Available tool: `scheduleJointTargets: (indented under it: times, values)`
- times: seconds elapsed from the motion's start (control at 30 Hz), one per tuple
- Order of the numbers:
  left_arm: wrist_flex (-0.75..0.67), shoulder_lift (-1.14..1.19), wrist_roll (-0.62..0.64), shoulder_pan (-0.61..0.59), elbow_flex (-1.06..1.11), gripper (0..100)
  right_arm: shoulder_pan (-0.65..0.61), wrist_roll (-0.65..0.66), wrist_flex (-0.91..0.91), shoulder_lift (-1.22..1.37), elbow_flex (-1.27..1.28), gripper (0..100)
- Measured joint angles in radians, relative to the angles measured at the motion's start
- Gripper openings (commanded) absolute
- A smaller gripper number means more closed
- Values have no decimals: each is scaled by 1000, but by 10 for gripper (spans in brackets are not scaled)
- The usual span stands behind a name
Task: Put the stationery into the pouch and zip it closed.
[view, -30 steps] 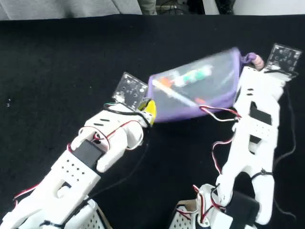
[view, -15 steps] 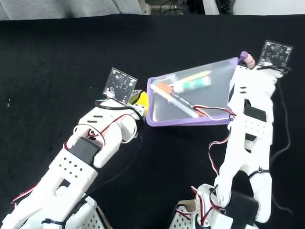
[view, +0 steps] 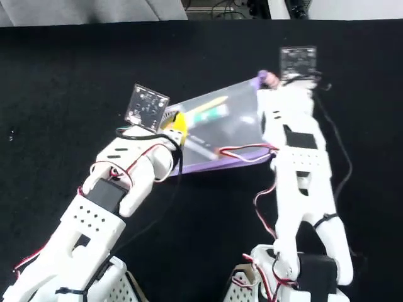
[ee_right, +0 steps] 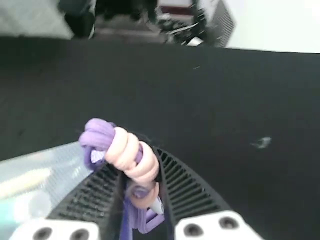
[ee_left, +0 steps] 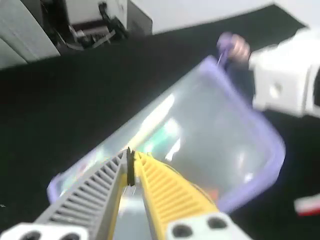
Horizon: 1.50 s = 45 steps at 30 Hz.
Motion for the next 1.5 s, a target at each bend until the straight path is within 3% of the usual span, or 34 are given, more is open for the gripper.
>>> scheduleJointTargets:
  times: [0.33,0.6,0.8,1.03,1.2,1.43,1.5]
  values:
    - [-12,0,0,-46,0,30,-140,21,68,20,9,24]
    - [-18,0,0,-46,0,30,-152,84,-43,209,49,279]
    - [-18,0,0,-46,0,30,-160,86,-44,219,49,351]
    - [-18,0,0,-51,0,30,-150,86,74,40,49,350]
    - [-18,0,0,-60,0,29,-28,86,153,-135,49,332]
    - [-20,0,0,-201,63,29,146,86,166,-278,143,31]
    - [-20,0,0,-242,87,28,160,86,169,-325,181,17]
